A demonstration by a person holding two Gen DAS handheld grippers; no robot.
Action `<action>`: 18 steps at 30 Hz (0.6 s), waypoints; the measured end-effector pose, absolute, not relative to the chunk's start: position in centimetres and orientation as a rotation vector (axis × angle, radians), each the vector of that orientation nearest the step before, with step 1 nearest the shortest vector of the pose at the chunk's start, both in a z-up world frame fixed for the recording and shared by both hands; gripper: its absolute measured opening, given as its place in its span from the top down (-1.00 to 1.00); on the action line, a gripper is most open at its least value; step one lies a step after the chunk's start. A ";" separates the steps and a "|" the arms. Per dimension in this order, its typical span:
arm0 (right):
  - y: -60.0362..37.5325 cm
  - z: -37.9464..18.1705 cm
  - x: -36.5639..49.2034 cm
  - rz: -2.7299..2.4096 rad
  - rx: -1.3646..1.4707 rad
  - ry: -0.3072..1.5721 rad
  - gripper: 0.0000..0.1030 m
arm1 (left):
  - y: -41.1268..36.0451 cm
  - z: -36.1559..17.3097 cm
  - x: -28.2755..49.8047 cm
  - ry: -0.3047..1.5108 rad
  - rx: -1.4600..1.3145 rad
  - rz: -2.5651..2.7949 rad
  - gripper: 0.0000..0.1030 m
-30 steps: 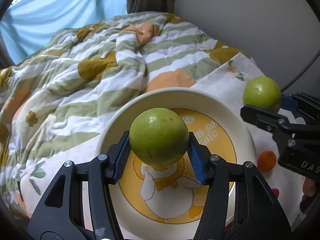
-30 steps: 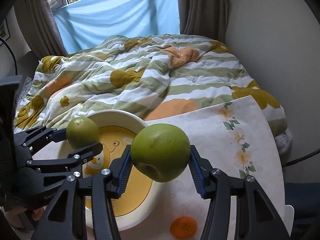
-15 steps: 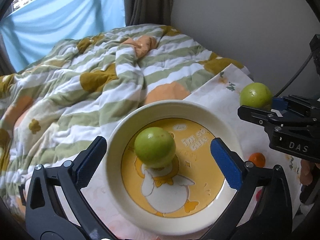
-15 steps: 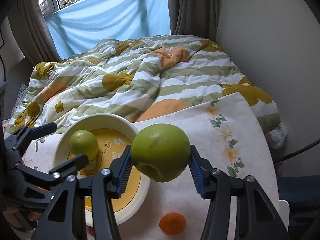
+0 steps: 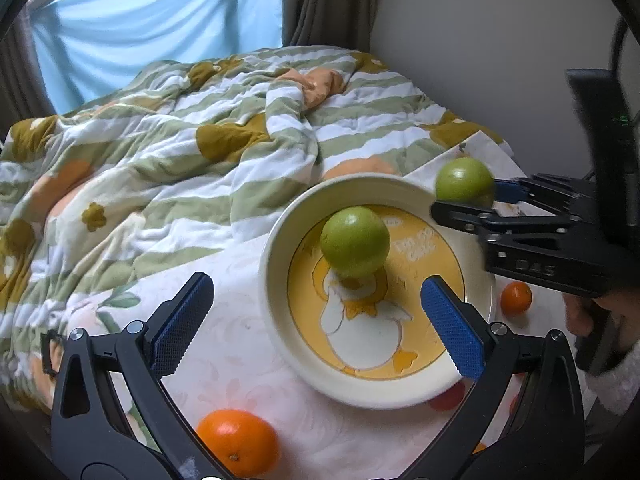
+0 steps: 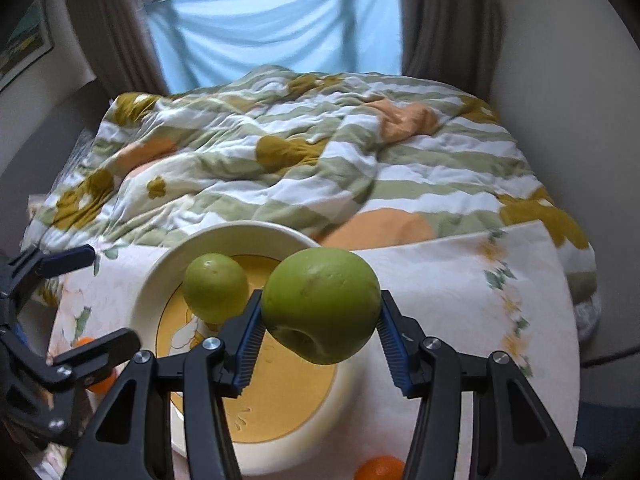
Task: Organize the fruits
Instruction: 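Open the right tool to release the green apple and withdraw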
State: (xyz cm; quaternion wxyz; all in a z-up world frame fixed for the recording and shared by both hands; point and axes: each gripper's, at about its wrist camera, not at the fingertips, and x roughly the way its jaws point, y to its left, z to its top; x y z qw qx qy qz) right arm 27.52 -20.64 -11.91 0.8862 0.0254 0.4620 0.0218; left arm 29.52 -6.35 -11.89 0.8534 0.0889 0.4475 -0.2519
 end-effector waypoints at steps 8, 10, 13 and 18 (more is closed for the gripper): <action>-19.2 -13.7 28.7 0.114 -0.021 1.001 0.03 | -5.1 -12.3 28.8 0.939 0.198 -0.507 -1.00; -19.0 -13.9 28.8 0.127 -0.035 0.999 0.03 | -4.8 -12.4 28.7 0.936 0.203 -0.500 -1.00; -18.7 -14.2 28.8 0.151 -0.047 1.001 0.03 | -4.4 -12.6 28.5 0.938 0.206 -0.491 -1.00; -18.8 -13.9 28.3 0.168 -0.036 0.964 -0.78 | -4.1 -12.7 28.0 0.941 0.206 -0.464 -1.00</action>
